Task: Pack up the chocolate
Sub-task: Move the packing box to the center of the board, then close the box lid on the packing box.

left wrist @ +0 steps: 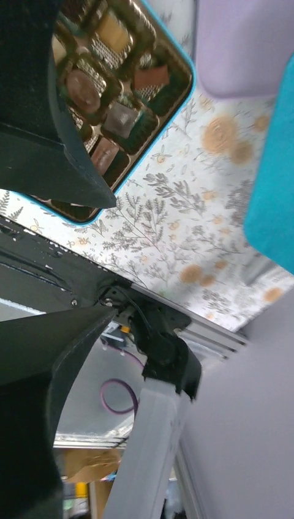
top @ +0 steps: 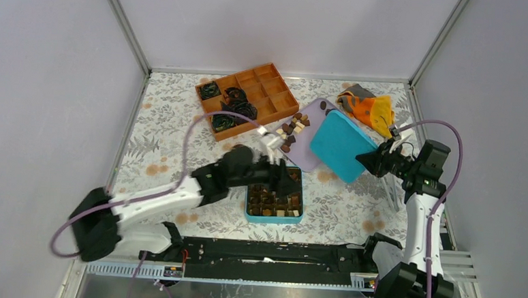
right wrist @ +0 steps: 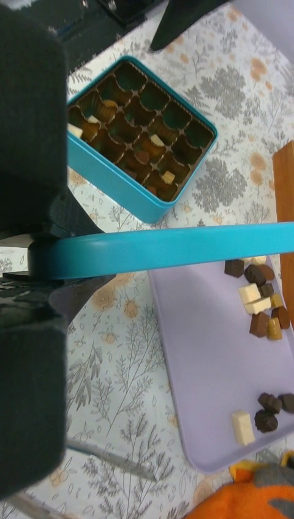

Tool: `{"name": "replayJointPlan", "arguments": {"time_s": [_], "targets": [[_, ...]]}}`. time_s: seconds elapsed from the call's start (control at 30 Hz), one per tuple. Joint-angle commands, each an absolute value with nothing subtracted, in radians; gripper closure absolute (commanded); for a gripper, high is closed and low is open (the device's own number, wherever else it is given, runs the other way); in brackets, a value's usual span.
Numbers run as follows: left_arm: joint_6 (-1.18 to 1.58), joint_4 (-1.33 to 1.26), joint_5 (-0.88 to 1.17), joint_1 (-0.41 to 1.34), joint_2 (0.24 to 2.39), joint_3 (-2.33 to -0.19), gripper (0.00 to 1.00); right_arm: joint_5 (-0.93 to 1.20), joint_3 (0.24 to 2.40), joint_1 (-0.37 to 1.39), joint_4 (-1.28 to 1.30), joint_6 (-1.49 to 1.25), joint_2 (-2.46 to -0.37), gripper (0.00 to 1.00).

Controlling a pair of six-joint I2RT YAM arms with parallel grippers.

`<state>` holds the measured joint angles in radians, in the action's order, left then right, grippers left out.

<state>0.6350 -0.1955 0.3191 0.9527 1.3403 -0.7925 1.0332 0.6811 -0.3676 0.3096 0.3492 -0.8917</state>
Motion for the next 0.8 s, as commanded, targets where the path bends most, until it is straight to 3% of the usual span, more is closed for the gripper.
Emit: {"name": "replayJointPlan", "arguments": {"time_s": [0.0,0.1,0.33,0.77], "targets": [[0.484,-0.181,0.115,0.928,1.042,-0.656,0.25,1.171,0.763,-0.370,0.340,0.343,-0.926,1.00],[0.434,-0.070,0.028,0.900,0.832,-0.583,0.02,1.211,0.821,-0.345,0.441,0.404,-0.968,1.00],[0.415,0.111,0.031,0.863,0.606,-0.537,0.01,1.156,0.992,-0.086,0.680,0.508,-1.098,1.00],[0.560,0.036,0.095,0.805,0.649,-0.504,0.02,1.304,1.046,0.240,0.639,0.378,-1.364,1.00]]}}
